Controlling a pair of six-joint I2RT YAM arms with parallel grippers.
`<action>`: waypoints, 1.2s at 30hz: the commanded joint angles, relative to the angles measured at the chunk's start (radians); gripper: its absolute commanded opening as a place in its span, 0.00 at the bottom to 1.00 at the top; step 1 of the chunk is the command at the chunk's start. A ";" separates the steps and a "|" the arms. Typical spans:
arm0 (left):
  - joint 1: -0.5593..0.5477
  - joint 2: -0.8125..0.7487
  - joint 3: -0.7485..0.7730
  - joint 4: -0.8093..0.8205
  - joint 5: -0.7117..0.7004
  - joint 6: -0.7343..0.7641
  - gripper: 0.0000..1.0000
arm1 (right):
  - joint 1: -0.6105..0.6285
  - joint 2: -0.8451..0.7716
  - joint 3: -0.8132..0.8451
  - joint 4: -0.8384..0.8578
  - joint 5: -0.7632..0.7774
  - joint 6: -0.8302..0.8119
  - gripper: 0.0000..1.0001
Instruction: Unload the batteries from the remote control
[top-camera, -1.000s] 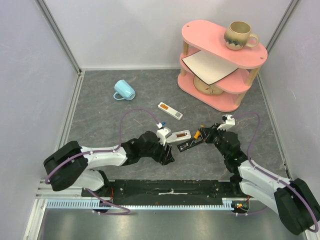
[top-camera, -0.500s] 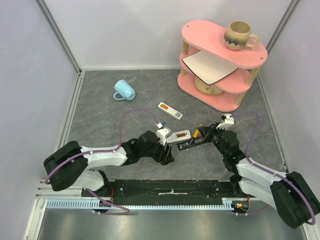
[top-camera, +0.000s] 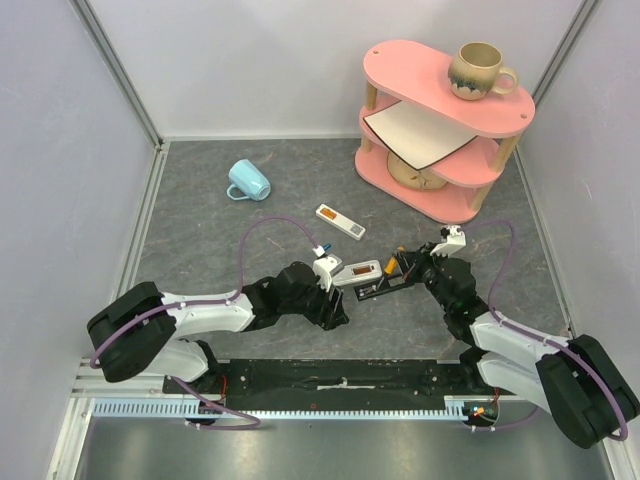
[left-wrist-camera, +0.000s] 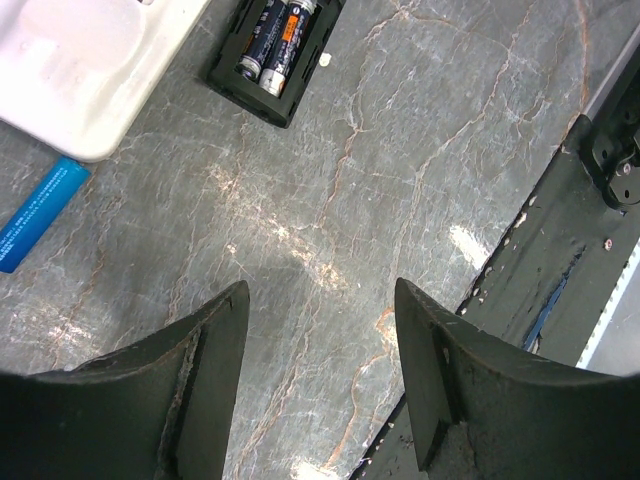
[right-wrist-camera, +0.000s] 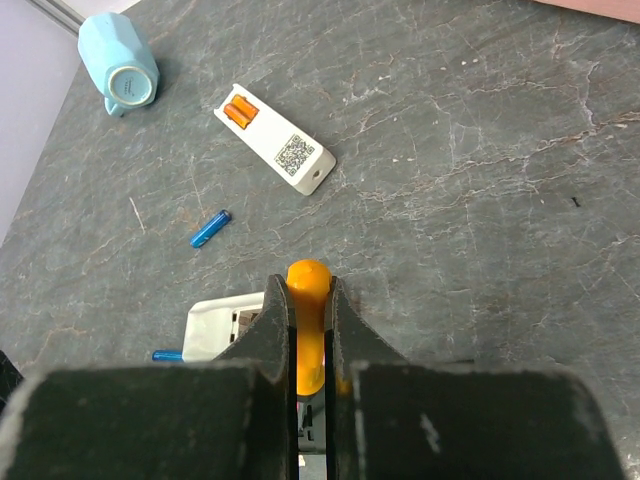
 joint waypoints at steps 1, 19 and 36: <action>0.005 -0.007 -0.010 0.037 0.022 -0.012 0.66 | -0.001 0.020 0.022 0.059 -0.012 -0.005 0.00; 0.005 0.004 -0.025 0.057 0.012 -0.018 0.65 | 0.047 0.073 0.035 0.180 -0.061 0.078 0.00; 0.014 -0.037 -0.053 0.051 0.000 -0.016 0.65 | 0.235 0.221 0.120 0.199 0.025 0.063 0.00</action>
